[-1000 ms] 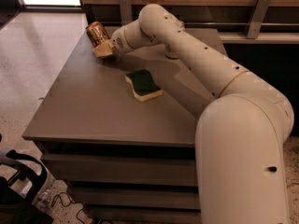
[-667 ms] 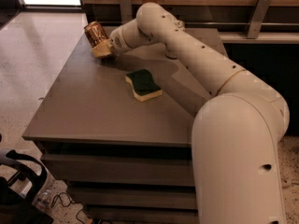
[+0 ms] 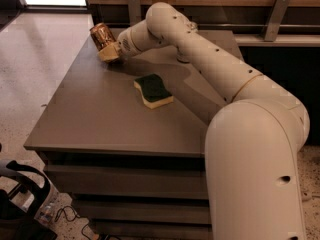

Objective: Place orange can upright

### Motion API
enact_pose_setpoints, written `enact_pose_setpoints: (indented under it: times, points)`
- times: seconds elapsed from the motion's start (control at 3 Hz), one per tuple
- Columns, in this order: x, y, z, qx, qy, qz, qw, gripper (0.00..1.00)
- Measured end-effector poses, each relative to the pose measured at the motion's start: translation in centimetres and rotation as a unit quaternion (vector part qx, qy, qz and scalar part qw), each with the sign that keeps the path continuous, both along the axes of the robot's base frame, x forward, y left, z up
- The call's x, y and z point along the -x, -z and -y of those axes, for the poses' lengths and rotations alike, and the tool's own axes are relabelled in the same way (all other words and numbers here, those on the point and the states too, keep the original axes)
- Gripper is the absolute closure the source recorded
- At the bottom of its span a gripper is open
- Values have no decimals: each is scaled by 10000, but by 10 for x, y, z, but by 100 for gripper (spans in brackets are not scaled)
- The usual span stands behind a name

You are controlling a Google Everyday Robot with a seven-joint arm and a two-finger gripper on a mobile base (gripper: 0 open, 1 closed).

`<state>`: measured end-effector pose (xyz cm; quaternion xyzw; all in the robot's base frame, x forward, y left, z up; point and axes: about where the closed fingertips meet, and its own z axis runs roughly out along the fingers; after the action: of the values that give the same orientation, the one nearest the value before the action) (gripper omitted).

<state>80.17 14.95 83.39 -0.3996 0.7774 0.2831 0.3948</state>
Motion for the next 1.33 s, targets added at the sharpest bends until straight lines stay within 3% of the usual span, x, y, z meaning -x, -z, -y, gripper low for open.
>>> enact_pose_setpoints:
  times: [1.0, 1.33]
  points:
    - [2, -1, -10, 16, -101, -78, 9999, 100]
    - [3, 1, -12, 19, -118, -92, 9999, 84]
